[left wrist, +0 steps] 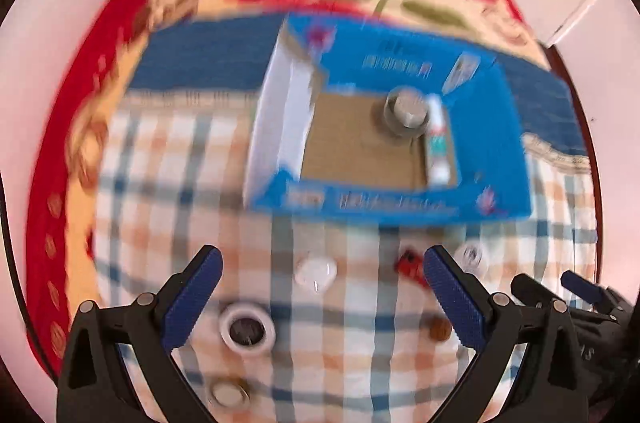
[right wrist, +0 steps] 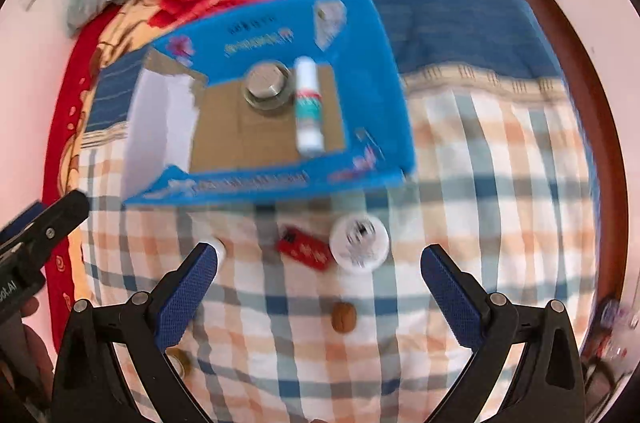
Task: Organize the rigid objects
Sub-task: 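Open both tools and lift them out of the box, then grasp the black-lidded compact with the left tool while the right tool grasps the white cream jar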
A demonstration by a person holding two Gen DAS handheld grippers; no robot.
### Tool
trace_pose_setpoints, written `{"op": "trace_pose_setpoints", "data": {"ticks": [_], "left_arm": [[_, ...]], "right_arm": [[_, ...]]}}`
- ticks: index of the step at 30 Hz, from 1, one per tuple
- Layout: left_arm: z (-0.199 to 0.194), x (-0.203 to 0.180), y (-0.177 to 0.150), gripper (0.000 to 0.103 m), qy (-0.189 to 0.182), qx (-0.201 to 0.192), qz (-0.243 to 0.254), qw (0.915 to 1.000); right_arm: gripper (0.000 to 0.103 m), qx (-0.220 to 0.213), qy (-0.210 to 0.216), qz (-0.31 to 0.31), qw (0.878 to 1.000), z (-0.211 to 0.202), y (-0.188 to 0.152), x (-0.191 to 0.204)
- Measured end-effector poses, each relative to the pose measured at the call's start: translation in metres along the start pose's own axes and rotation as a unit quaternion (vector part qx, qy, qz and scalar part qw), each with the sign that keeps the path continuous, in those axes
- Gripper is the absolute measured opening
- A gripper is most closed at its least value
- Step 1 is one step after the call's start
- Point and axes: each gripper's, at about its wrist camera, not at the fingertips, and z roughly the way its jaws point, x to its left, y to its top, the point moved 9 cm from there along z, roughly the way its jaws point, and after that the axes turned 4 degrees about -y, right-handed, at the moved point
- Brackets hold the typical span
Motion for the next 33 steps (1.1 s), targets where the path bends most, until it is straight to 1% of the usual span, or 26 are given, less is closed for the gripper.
{"op": "trace_pose_setpoints", "data": {"ticks": [1, 4, 7, 9, 11, 12, 13, 14, 15, 16, 17, 18, 21, 24, 26, 28, 29, 30, 32, 33], "left_arm": [[0.013, 0.005, -0.01, 0.103, -0.004, 0.016, -0.016, 0.9997], [0.043, 0.014, -0.027, 0.103, 0.004, 0.035, -0.037, 0.9987], [0.067, 0.02, -0.034, 0.103, 0.019, 0.038, -0.058, 0.9974], [0.08, 0.026, -0.04, 0.103, 0.03, 0.034, -0.076, 0.996], [0.091, 0.032, -0.047, 0.103, 0.049, 0.03, -0.093, 0.994], [0.096, 0.033, -0.05, 0.103, 0.051, 0.031, -0.098, 0.9934], [0.101, 0.037, -0.054, 0.103, 0.059, 0.033, -0.104, 0.9922], [0.106, 0.041, -0.058, 0.103, 0.067, 0.035, -0.11, 0.991], [0.11, 0.044, -0.063, 0.103, 0.071, 0.037, -0.114, 0.9903], [0.114, 0.047, -0.067, 0.103, 0.075, 0.043, -0.117, 0.9894], [0.115, 0.049, -0.071, 0.103, 0.076, 0.047, -0.119, 0.9888], [0.116, 0.051, -0.075, 0.103, 0.076, 0.049, -0.122, 0.9884], [0.109, 0.064, -0.092, 0.103, 0.085, 0.064, -0.127, 0.9862], [0.097, 0.08, -0.113, 0.103, 0.075, 0.071, -0.137, 0.9852], [0.094, 0.097, -0.129, 0.103, 0.082, 0.083, -0.147, 0.9823], [0.101, 0.115, -0.143, 0.103, 0.076, 0.099, -0.171, 0.9774], [0.105, 0.12, -0.148, 0.103, 0.072, 0.105, -0.18, 0.9755], [0.111, 0.125, -0.153, 0.103, 0.064, 0.116, -0.188, 0.9732], [0.123, 0.132, -0.16, 0.103, 0.06, 0.131, -0.198, 0.9696], [0.131, 0.133, -0.162, 0.103, 0.052, 0.139, -0.2, 0.9685]], "right_arm": [[0.103, 0.018, -0.002, 0.011, 1.0, 0.016, -0.01, -0.009], [0.103, 0.051, 0.002, 0.039, 0.998, 0.053, -0.028, -0.026], [0.103, 0.067, -0.02, 0.048, 0.996, 0.095, -0.035, -0.043], [0.103, 0.08, -0.013, 0.062, 0.995, 0.119, -0.037, -0.047], [0.103, 0.092, 0.002, 0.078, 0.993, 0.142, -0.036, -0.048], [0.102, 0.099, 0.003, 0.084, 0.992, 0.153, -0.036, -0.048], [0.101, 0.107, 0.012, 0.092, 0.99, 0.163, -0.035, -0.046], [0.098, 0.116, 0.023, 0.096, 0.988, 0.174, -0.036, -0.044], [0.086, 0.128, 0.032, 0.101, 0.986, 0.186, -0.038, -0.042], [0.073, 0.136, 0.022, 0.099, 0.986, 0.194, -0.04, -0.043], [0.072, 0.126, -0.001, 0.096, 0.987, 0.197, -0.039, -0.048], [0.072, 0.119, -0.003, 0.093, 0.988, 0.198, -0.039, -0.049], [0.071, 0.124, -0.013, 0.066, 0.99, 0.194, -0.048, -0.05], [0.071, 0.124, -0.03, 0.027, 0.991, 0.18, -0.066, -0.048], [0.071, 0.124, -0.028, 0.001, 0.992, 0.166, -0.084, -0.04], [0.071, 0.127, -0.022, -0.025, 0.991, 0.155, -0.104, -0.028], [0.071, 0.129, -0.011, -0.032, 0.991, 0.151, -0.115, -0.019], [0.071, 0.135, 0.0, -0.04, 0.99, 0.149, -0.125, -0.01], [0.071, 0.142, 0.01, -0.043, 0.989, 0.15, -0.14, 0.002], [0.071, 0.146, 0.014, -0.044, 0.988, 0.153, -0.145, 0.006]]}}
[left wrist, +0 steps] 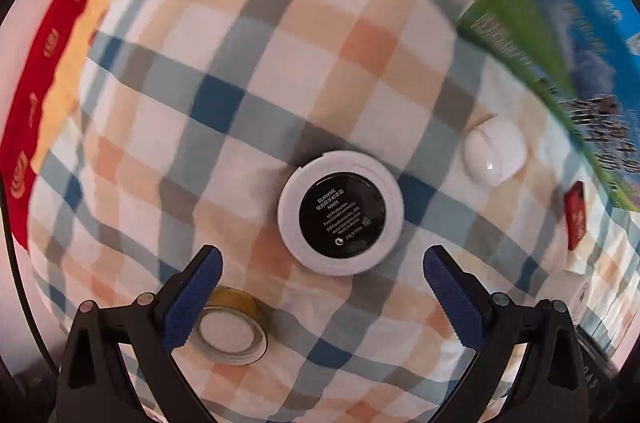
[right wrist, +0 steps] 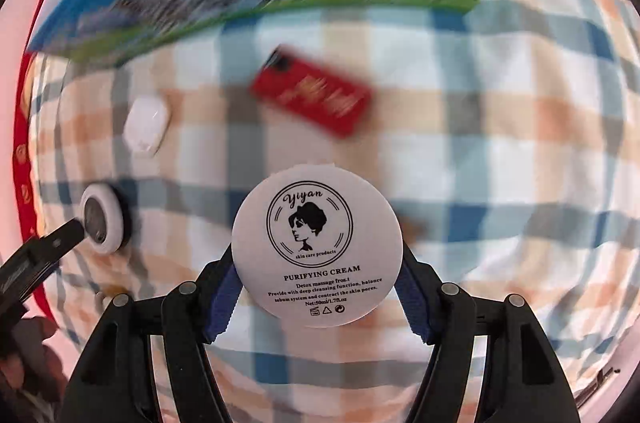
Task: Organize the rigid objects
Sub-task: 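Grasp the black-lidded compact with the left tool while the right tool grasps the white cream jar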
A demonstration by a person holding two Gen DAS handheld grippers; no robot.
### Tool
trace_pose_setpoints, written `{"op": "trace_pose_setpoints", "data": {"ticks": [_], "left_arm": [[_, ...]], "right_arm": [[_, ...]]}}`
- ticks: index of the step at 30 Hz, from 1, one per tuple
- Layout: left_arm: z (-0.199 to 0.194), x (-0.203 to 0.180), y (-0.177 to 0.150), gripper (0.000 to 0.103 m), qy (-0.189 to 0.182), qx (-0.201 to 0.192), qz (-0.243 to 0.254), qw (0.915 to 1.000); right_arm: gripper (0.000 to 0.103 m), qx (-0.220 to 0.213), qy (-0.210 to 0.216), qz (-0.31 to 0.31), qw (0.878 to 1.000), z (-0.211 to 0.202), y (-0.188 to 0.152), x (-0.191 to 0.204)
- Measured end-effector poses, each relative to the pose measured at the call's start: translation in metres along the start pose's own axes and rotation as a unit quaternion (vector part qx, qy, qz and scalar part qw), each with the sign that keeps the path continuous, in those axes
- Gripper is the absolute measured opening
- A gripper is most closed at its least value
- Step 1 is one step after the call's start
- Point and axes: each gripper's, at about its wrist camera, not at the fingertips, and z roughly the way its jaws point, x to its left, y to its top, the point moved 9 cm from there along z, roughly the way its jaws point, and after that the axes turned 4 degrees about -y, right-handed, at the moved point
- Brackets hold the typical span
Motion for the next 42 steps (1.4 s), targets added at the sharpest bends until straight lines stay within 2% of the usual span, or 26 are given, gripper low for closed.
{"op": "trace_pose_setpoints", "data": {"ticks": [4, 6, 7, 12, 17, 20, 23, 25, 27, 33, 36, 39, 42], "left_arm": [[0.031, -0.005, 0.008, 0.103, -0.004, 0.027, 0.017, 0.9995], [0.043, -0.006, 0.009, 0.085, -0.003, 0.038, 0.025, 0.999], [0.048, -0.005, 0.009, 0.071, 0.002, 0.042, 0.027, 0.9987], [0.043, -0.001, 0.014, 0.071, -0.025, 0.016, 0.018, 0.9994], [0.022, 0.0, 0.005, 0.07, -0.025, -0.008, 0.045, 0.9986], [0.01, -0.003, -0.004, 0.07, -0.028, -0.019, 0.065, 0.9973], [0.023, 0.0, -0.005, 0.07, -0.019, 0.005, 0.073, 0.9972], [0.041, 0.001, -0.005, 0.071, -0.042, 0.047, 0.048, 0.9968], [0.053, 0.004, -0.001, 0.071, -0.058, 0.069, 0.032, 0.9954], [0.057, -0.006, 0.013, 0.072, -0.02, 0.058, 0.074, 0.9954], [0.053, -0.017, 0.011, 0.072, -0.013, 0.059, 0.074, 0.9954], [0.043, -0.033, 0.006, 0.072, -0.027, 0.049, 0.052, 0.9971], [0.037, -0.034, 0.016, 0.074, -0.049, 0.043, 0.032, 0.9973]], "right_arm": [[0.071, 0.016, 0.008, 0.005, 1.0, 0.018, -0.008, 0.017], [0.071, 0.018, 0.006, 0.003, 1.0, 0.023, -0.003, 0.023], [0.071, 0.021, 0.006, 0.002, 1.0, 0.026, -0.002, 0.025], [0.071, 0.027, 0.004, 0.004, 1.0, 0.026, 0.003, 0.029], [0.071, 0.02, 0.005, -0.009, 1.0, 0.014, 0.014, 0.027], [0.071, 0.02, 0.005, -0.018, 1.0, 0.01, 0.005, 0.033], [0.071, 0.024, -0.011, -0.034, 0.999, 0.011, -0.004, 0.032], [0.071, 0.039, -0.012, -0.03, 0.999, 0.019, -0.01, 0.029], [0.071, 0.051, -0.011, -0.022, 0.998, 0.027, -0.013, 0.025], [0.071, 0.059, -0.004, -0.005, 0.998, 0.034, -0.01, 0.019], [0.071, 0.064, -0.006, -0.001, 0.998, 0.039, -0.009, 0.018], [0.071, 0.069, -0.007, 0.002, 0.998, 0.037, -0.009, 0.016], [0.072, 0.079, 0.015, 0.024, 0.996, 0.037, -0.008, 0.016]]}}
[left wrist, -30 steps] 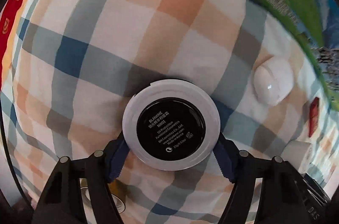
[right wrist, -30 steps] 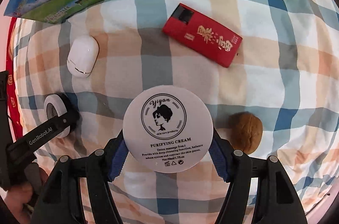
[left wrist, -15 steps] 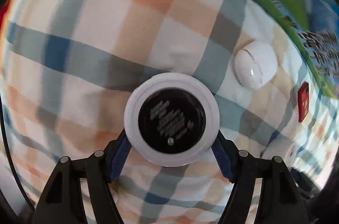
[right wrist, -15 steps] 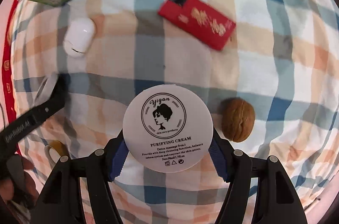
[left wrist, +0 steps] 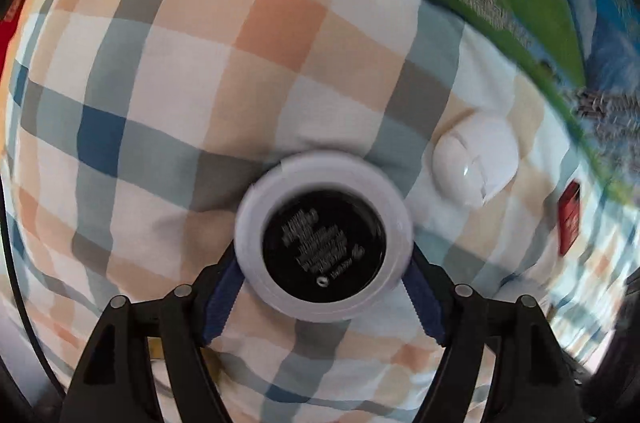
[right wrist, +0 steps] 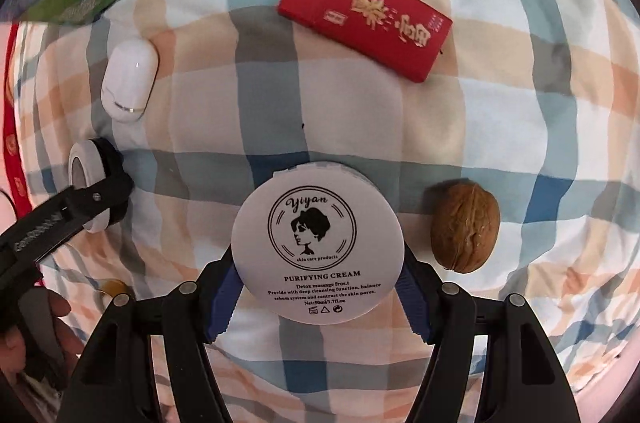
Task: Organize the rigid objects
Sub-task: 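Grasp the black-lidded compact with the left tool while the right tool grasps the white cream jar, then carry the compact and cream jar into the blue box with both tools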
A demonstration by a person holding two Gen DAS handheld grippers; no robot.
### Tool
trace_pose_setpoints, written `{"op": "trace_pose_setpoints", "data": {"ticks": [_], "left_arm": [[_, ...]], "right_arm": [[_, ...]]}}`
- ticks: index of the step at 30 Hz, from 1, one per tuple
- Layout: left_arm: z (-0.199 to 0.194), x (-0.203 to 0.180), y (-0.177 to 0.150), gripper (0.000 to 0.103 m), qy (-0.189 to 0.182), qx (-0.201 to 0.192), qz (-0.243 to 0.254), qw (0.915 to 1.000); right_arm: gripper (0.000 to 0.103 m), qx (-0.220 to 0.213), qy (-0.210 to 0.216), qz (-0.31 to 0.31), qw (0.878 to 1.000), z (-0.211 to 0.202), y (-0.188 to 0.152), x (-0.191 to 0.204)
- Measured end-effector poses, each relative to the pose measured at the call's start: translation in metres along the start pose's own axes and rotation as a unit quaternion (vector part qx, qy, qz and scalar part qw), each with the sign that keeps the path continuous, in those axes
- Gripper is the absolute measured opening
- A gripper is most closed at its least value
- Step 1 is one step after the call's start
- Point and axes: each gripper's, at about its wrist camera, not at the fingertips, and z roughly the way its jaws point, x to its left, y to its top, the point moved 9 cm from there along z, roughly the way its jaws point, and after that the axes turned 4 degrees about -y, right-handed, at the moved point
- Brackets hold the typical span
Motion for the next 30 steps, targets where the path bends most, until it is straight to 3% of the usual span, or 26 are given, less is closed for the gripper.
{"op": "trace_pose_setpoints", "data": {"ticks": [5, 9, 17, 25, 30], "left_arm": [[0.007, 0.002, 0.015, 0.075, 0.014, 0.003, 0.0, 0.9999], [0.003, -0.012, 0.017, 0.073, 0.026, -0.016, 0.03, 0.9991], [-0.018, -0.053, -0.026, 0.073, 0.032, -0.046, 0.072, 0.9958], [-0.047, -0.08, -0.059, 0.073, 0.014, -0.056, 0.099, 0.9934], [-0.072, -0.096, -0.065, 0.073, -0.005, -0.067, 0.11, 0.9917]], "right_arm": [[0.075, 0.018, 0.04, 0.044, 0.998, 0.007, 0.016, -0.014], [0.073, 0.023, 0.034, 0.05, 0.998, 0.007, 0.023, -0.018], [0.071, 0.019, 0.007, 0.036, 0.999, 0.005, 0.013, -0.021], [0.071, -0.002, 0.014, 0.004, 1.0, -0.033, 0.005, -0.024], [0.071, -0.012, 0.025, 0.001, 1.0, -0.049, 0.009, -0.002]]}}
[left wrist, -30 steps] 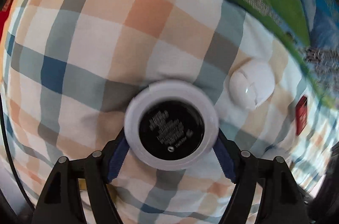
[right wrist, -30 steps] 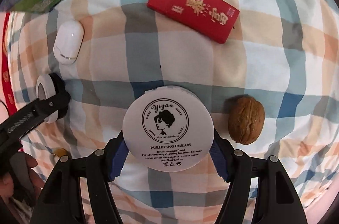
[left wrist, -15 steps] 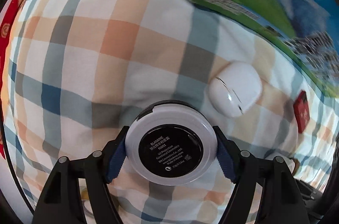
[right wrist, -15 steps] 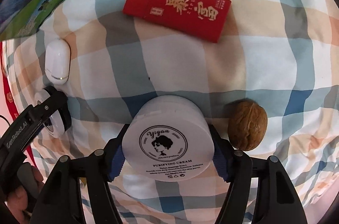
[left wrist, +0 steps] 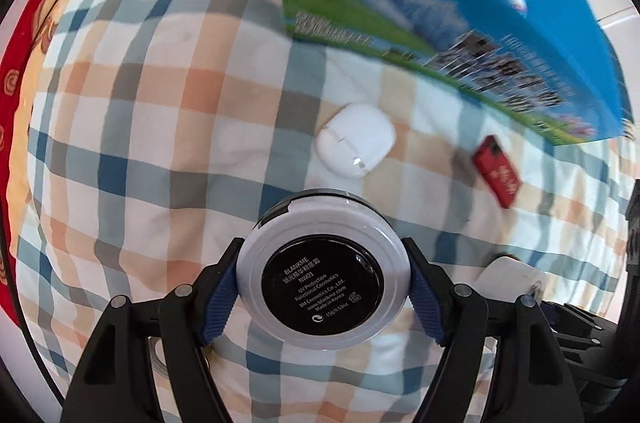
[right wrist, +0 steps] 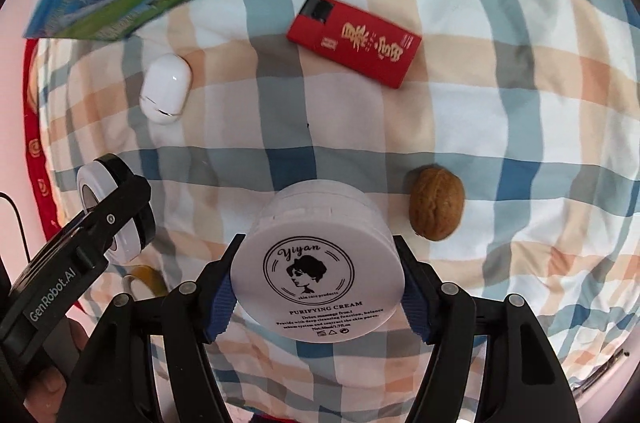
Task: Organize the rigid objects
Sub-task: 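Carry the compact and cream jar into the blue box with both tools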
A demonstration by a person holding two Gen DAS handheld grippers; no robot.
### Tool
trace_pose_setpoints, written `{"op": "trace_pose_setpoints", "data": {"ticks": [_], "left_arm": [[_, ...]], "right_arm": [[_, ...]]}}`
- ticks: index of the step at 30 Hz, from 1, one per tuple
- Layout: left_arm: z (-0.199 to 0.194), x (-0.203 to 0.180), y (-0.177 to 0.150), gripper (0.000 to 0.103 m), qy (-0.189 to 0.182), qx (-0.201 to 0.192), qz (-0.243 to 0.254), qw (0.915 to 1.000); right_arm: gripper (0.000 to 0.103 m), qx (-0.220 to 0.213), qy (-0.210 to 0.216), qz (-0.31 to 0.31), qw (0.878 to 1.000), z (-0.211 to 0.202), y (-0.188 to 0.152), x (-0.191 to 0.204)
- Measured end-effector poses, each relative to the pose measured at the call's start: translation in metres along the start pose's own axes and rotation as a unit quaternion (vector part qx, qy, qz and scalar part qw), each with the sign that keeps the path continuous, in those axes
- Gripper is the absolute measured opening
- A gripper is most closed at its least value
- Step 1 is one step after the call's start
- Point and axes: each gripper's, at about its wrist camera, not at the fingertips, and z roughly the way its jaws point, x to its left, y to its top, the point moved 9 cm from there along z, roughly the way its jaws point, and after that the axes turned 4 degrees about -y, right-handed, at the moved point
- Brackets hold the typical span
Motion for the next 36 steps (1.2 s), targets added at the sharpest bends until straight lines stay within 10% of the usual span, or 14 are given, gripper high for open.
{"op": "trace_pose_setpoints", "data": {"ticks": [20, 36], "left_arm": [[-0.136, -0.061, 0.172, 0.073, -0.073, -0.073, 0.062, 0.9927], [0.019, -0.074, 0.306, 0.073, -0.02, 0.038, 0.092, 0.9948]], "right_arm": [[0.071, -0.114, 0.098, 0.021, 0.988, -0.194, 0.062, 0.015], [0.071, -0.109, 0.095, 0.044, 0.989, -0.1, 0.224, 0.025]]}}
